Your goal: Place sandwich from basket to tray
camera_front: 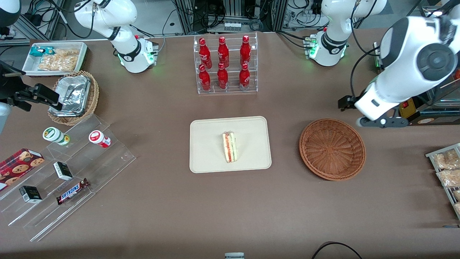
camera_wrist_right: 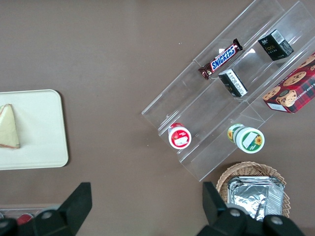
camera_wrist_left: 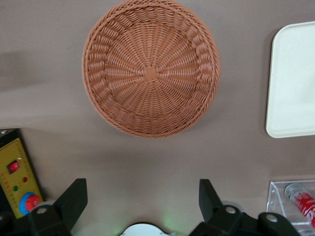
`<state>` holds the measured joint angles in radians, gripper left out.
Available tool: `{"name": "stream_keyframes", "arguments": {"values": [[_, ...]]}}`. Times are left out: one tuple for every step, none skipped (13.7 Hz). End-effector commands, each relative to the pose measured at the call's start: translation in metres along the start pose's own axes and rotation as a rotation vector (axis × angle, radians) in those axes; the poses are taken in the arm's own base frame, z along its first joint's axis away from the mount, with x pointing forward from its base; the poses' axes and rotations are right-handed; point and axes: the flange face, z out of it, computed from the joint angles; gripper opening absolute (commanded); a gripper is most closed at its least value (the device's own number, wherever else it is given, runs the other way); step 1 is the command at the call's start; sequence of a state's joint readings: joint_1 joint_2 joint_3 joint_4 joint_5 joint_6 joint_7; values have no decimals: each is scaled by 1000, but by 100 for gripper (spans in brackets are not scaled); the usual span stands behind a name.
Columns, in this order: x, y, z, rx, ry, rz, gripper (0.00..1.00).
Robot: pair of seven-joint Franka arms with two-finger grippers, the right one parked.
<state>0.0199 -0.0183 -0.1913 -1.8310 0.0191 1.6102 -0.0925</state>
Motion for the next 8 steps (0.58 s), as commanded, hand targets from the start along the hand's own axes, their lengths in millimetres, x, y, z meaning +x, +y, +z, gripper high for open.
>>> {"name": "stream_keyframes", "arguments": {"values": [[-20,-26,-24,2,29,38,100],[-21,-34,-33,-1,41,35,100],[-24,-40,-46,-2,57,35,100],[-24,-49,-57,-6,78,21,100],[-24,-56,-67,-10,99,9,100],[-24,-71,-74,-16,116,-16,100],[-25,-78,-75,-23,117,-30,100],[-25,-78,-75,-25,117,-32,100]]}}
